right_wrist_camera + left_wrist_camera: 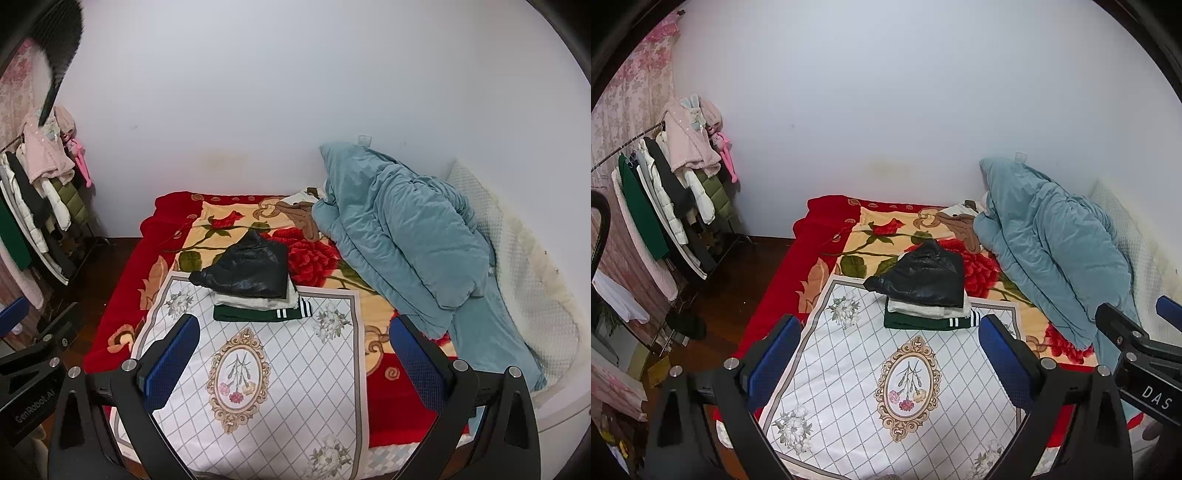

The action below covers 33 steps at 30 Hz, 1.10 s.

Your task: Fold large clothes

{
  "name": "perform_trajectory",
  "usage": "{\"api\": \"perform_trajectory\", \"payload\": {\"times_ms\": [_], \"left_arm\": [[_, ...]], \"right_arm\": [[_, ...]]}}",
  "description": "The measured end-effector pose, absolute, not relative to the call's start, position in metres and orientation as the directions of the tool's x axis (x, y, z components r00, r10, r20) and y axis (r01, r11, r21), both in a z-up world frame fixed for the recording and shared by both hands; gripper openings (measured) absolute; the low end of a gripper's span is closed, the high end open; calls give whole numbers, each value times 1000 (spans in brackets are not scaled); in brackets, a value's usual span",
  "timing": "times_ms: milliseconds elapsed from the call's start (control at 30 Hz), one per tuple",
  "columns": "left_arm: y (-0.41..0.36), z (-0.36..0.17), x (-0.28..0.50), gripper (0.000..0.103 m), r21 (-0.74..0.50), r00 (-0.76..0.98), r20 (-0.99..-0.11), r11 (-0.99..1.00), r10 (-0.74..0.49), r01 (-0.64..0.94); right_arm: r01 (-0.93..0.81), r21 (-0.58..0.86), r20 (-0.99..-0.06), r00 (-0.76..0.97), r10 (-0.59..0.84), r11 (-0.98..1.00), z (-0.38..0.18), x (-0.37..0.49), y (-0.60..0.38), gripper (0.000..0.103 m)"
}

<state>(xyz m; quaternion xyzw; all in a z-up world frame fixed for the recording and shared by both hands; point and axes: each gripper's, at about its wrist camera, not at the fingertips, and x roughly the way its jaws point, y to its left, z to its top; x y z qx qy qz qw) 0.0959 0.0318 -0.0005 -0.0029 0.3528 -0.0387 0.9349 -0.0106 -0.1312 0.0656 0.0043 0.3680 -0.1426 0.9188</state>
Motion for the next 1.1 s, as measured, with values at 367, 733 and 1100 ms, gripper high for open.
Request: {"api": "perform_trajectory", "payload": {"times_ms": [367, 733, 1100], "left_arm": [[30, 0, 95, 98, -32, 748, -659, 997, -77, 74], [28, -1, 90, 98, -33, 745, -662, 997, -78, 75], [28, -2, 83, 102, -30, 748, -660, 998, -68, 64]], "right_arm": [[259, -96, -682, 686, -253, 961, 63, -13, -129, 103], [254, -101, -686, 683, -252, 962, 62, -13, -129, 103], [253, -105, -685, 683, -254, 962, 62, -14, -130, 103]]}}
